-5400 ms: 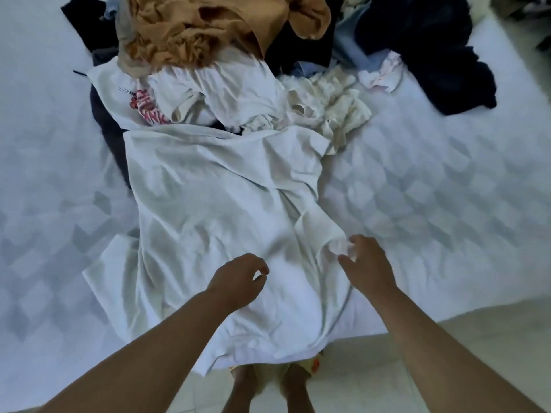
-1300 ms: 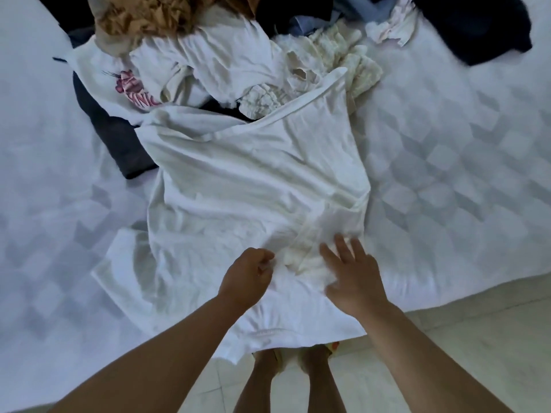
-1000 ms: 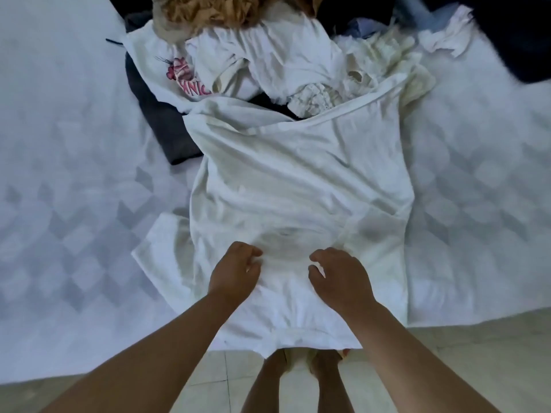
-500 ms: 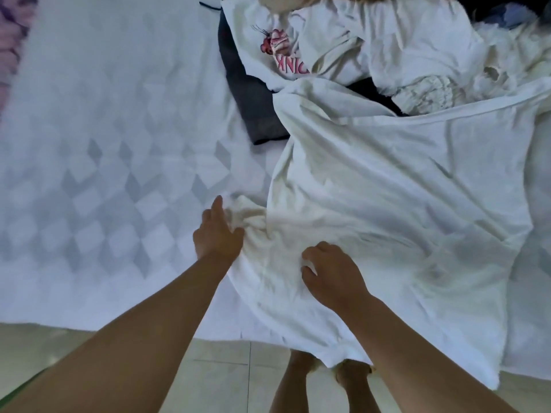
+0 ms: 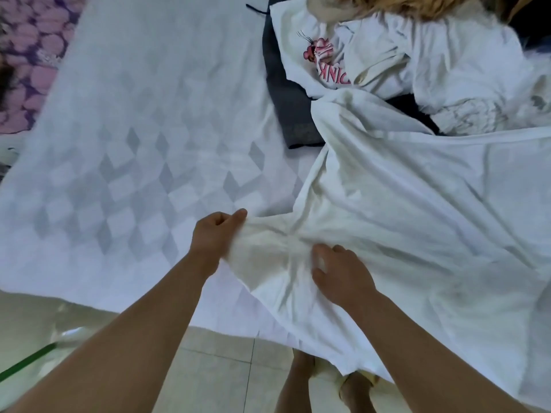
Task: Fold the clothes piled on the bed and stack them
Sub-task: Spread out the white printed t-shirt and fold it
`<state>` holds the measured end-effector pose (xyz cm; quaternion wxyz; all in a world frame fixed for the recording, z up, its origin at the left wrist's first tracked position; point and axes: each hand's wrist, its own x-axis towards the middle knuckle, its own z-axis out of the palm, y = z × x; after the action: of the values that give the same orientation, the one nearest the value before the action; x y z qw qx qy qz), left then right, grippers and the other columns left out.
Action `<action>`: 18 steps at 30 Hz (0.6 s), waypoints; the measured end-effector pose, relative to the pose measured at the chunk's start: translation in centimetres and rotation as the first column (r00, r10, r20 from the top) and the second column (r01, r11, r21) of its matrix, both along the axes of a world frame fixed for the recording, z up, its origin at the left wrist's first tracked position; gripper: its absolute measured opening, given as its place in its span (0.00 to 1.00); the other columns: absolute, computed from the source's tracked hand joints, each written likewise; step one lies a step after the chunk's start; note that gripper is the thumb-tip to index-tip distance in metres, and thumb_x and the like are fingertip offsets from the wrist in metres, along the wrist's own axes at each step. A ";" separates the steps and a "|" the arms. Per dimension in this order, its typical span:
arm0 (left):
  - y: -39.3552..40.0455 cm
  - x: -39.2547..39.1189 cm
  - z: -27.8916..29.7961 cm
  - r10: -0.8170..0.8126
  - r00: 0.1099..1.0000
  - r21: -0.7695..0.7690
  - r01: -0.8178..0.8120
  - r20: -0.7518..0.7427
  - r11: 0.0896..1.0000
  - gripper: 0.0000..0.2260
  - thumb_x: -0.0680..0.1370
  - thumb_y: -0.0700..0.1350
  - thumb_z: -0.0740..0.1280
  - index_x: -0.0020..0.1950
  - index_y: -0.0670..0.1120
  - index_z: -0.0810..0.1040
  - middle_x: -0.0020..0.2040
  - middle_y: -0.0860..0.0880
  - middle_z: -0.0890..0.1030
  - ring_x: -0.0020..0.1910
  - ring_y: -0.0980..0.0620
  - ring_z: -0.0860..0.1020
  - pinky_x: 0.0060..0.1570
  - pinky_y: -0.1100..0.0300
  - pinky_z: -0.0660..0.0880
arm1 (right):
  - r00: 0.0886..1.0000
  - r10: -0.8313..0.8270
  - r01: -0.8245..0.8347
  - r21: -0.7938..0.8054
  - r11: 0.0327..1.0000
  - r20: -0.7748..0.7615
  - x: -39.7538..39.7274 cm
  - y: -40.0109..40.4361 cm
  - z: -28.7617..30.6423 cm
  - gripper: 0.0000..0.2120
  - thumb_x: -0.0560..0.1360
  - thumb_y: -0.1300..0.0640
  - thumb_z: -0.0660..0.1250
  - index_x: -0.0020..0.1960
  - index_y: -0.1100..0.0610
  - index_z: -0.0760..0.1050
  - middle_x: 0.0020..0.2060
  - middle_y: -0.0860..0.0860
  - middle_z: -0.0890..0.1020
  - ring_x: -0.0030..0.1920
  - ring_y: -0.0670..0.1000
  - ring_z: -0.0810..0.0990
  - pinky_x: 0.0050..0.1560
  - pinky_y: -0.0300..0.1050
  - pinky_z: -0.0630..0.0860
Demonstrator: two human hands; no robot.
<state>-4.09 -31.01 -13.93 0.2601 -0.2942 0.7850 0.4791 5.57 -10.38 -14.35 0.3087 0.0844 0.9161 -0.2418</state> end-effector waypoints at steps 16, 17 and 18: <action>4.0 0.7 3.1 -0.404 0.878 0.135 0.446 -0.255 0.885 0.15 0.73 0.48 0.71 0.44 0.35 0.76 0.39 0.45 0.76 0.35 0.52 0.75 0.37 0.61 0.72 | 0.997 -0.073 0.073 -0.092 0.993 0.000 1.5 1.1 0.5 0.20 0.79 0.51 0.59 0.69 0.55 0.65 0.57 0.53 0.75 0.61 0.54 0.73 0.59 0.46 0.70; 4.2 0.6 3.5 -0.465 0.841 0.087 0.504 -0.277 0.860 0.09 0.74 0.45 0.70 0.48 0.39 0.78 0.42 0.46 0.77 0.36 0.53 0.75 0.37 0.64 0.73 | 0.995 -0.097 0.096 -0.088 0.992 -0.006 1.6 1.5 0.6 0.20 0.79 0.51 0.59 0.69 0.55 0.65 0.57 0.53 0.76 0.61 0.54 0.73 0.59 0.46 0.69; 4.5 0.6 3.8 -0.532 0.797 0.034 0.563 -0.285 0.825 0.11 0.74 0.43 0.70 0.55 0.44 0.78 0.47 0.48 0.76 0.37 0.55 0.75 0.39 0.67 0.73 | 0.992 -0.124 0.123 -0.082 0.989 -0.010 1.8 1.9 0.7 0.20 0.79 0.51 0.58 0.69 0.55 0.65 0.58 0.53 0.76 0.61 0.54 0.73 0.59 0.46 0.69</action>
<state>-3.49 -26.47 -10.15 0.2978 0.0277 0.8344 0.4630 7.37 -8.47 -13.69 0.2895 0.1265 0.9007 -0.2981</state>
